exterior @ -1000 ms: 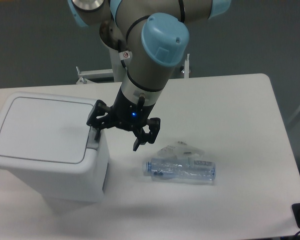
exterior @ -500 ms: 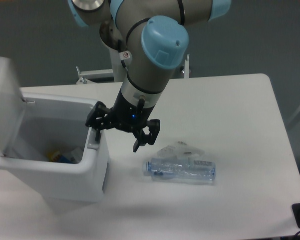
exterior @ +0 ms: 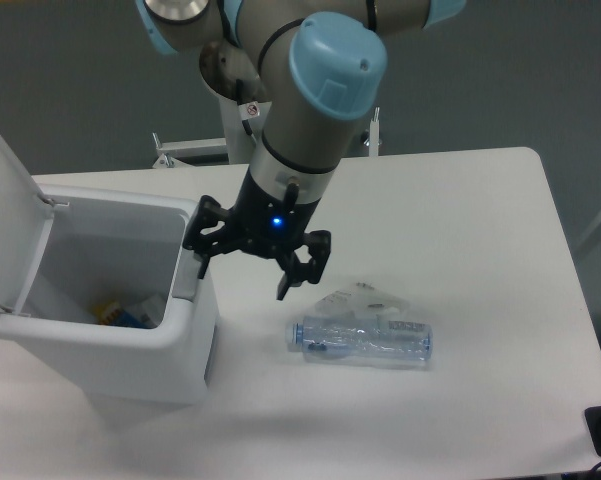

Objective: Open the trash can

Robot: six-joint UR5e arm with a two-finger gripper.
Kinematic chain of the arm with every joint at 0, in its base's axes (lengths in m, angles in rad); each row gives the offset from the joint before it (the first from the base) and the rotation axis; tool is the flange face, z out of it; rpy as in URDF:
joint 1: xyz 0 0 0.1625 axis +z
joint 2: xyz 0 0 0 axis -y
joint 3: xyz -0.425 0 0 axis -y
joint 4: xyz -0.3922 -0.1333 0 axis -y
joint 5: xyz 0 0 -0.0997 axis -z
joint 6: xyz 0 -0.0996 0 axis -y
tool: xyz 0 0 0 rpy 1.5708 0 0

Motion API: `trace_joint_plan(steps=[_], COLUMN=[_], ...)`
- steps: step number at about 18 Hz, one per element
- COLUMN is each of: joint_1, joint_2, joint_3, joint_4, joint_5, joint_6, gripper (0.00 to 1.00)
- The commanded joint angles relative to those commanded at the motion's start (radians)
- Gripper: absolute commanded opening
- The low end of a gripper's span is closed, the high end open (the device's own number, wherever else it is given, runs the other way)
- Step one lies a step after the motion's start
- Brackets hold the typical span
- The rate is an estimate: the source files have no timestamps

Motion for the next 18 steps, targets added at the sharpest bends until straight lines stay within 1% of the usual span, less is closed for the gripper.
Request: trace_joint_plan(steps=[1,3,4,5,6,7,9,12,15,16,17,18], joint_1=[0.017,0.029,0.043,0.057,0.077,0.085,0.114,0.167,0.204,0.212,0.223,0.232], joint_2=[-0.008,-0.008,-0.017,-0.043,-0.064,-0.078,-0.101,-0.118,-0.133,-0.137,-0.162,-0.17], joint_3=[0.003,-0.006,-0.011,-0.011,-0.015,-0.015,-0.02,-0.043,-0.052,-0.067,-0.08,-0.09], joint_4=[0.021,0.052,0.072,0.104,0.151,0.17,0.175,0.187,0.192,0.193,0.215,0.236], joint_5=[0.006,0.052,0.083,0.097,0.124,0.158,0.224,0.239,0.253,0.273,0.31,0.334], joint_6=[0.02,0.058,0.066,0.084,0.128,0.173,0.298,0.443,0.505,0.532,0.608,0.664], gripper=[1.0,1.0,1.0,1.0,1.0,1.0,1.0,1.0,1.0,1.0,1.0,1.0])
